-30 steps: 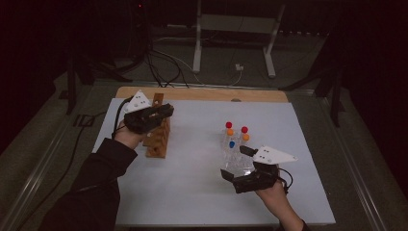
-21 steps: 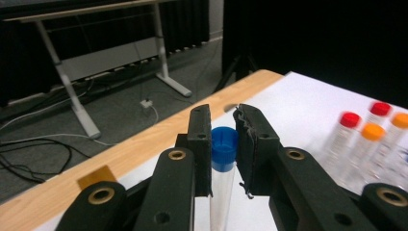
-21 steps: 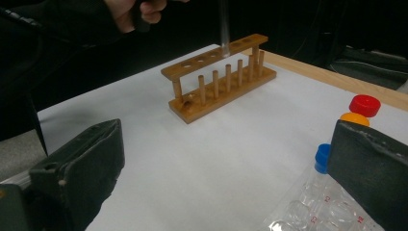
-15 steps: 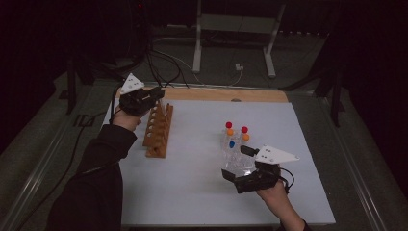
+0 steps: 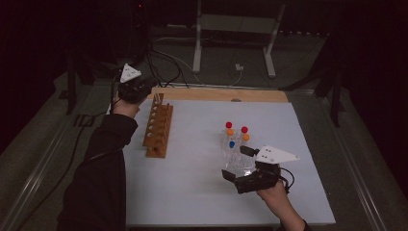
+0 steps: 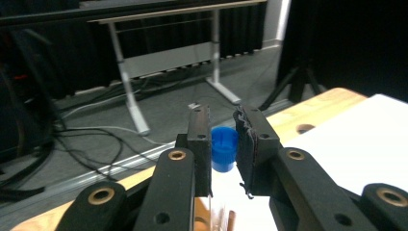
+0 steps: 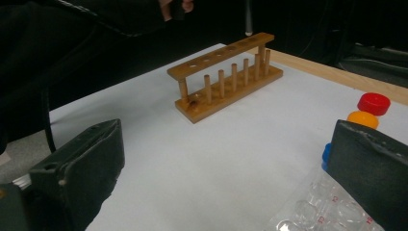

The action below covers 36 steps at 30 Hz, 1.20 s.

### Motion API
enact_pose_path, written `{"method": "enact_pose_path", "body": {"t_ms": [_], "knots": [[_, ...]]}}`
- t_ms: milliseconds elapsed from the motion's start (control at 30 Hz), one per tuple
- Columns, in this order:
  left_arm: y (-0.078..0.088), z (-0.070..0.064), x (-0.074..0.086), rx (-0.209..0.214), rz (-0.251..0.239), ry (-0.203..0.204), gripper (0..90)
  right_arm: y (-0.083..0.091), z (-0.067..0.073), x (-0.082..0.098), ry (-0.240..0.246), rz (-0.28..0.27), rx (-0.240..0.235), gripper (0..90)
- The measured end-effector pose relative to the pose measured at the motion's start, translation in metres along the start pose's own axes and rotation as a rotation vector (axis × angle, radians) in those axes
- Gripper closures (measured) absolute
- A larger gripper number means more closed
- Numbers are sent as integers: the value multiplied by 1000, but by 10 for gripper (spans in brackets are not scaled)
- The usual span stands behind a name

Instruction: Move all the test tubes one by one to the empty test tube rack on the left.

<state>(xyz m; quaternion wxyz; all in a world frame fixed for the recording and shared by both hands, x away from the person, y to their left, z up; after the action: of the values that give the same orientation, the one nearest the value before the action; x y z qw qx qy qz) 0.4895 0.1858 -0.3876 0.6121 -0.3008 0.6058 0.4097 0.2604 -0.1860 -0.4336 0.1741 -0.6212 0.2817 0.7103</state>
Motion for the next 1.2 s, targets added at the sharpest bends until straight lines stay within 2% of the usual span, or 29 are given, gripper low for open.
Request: {"method": "enact_pose_path", "body": {"t_ms": [33,100,167,200,267,300,367,433,567,700,767,900,1000,1100,1200], "knots": [[-2,2,2,-6,-1,13,779,0,0,0,0,-1,3,0],[-7,5,7,-30,1,5,779,1,-1,0,-6,-2,0,0],[-10,6,12,-21,-3,18,778,2,-1,-1,-7,-6,3,0],[-11,6,14,-36,3,5,778,2,-1,-1,-7,-7,3,0],[-15,7,20,-41,9,13,778,2,-2,0,-7,-7,3,0],[-16,7,23,-51,11,4,778,2,-2,0,-8,-7,3,0],[-18,7,29,-42,21,25,778,2,-3,0,-10,-5,3,0],[-20,8,37,-47,41,23,778,2,-3,0,-10,-5,2,0],[-22,8,46,-35,57,46,778,2,-2,0,-10,-7,0,0],[-25,6,56,-33,83,48,778,2,-3,0,-16,-4,0,0],[-25,4,60,-30,89,35,778,2,-3,1,-13,-3,2,0],[-26,4,69,-26,93,53,777,3,-3,0,-12,-1,0,0],[-26,4,73,-31,100,48,775,2,-3,0,-13,1,-1,0],[-26,2,71,-33,121,22,776,2,-3,0,-16,1,-3,0],[-28,1,69,-27,136,17,773,2,-2,0,-14,1,-4,0]]}}
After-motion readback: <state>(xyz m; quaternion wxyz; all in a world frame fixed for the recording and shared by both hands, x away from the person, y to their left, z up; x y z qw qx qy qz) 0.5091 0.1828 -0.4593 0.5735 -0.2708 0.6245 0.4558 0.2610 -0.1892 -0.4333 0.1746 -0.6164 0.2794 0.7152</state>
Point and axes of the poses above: each handheld gripper's, and its own axes: y roughly backward along the jaws, x roughly out of its underside, z roughly to its left, the point moved 2 cm from there along -y, roughly forward along the jaws, and after that the axes turned 8 degrees about -z, right-handed, at the moved point
